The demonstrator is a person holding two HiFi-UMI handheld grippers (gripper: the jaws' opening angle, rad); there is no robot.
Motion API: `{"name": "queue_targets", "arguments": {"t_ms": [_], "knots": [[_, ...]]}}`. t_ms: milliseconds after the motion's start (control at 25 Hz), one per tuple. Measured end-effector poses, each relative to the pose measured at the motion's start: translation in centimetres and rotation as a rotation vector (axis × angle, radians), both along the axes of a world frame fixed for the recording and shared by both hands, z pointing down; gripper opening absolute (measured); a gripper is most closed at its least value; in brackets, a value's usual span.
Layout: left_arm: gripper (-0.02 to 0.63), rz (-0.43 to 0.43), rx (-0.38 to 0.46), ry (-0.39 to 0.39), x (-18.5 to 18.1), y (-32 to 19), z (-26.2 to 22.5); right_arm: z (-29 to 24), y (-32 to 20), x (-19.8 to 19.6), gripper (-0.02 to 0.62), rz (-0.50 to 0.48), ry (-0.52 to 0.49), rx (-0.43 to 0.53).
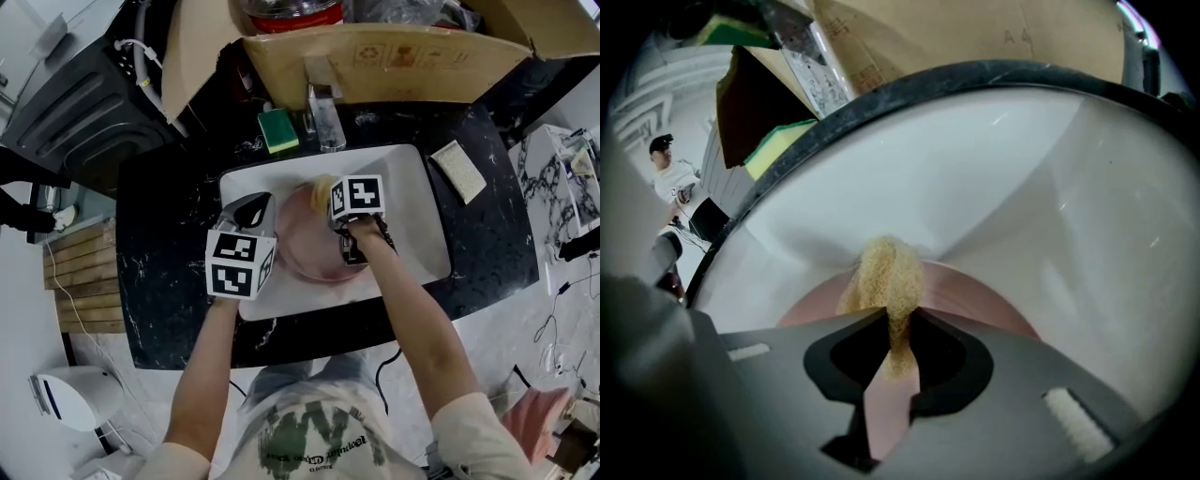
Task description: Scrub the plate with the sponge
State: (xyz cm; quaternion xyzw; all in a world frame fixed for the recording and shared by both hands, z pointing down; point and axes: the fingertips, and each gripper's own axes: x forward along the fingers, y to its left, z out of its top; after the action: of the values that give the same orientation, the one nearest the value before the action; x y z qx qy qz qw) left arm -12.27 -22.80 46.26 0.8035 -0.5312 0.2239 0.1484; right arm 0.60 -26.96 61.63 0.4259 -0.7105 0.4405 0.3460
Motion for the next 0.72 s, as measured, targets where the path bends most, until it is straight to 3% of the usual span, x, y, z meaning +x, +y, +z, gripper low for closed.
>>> {"name": "queue_targets", "arguments": {"t_ms": [720], "knots": [[0.005, 0.028, 0.005, 0.009, 0.4, 0.1, -0.2, -0.8, 1.5, 3.8, 0.063, 0.076, 0.09, 0.002]]}}
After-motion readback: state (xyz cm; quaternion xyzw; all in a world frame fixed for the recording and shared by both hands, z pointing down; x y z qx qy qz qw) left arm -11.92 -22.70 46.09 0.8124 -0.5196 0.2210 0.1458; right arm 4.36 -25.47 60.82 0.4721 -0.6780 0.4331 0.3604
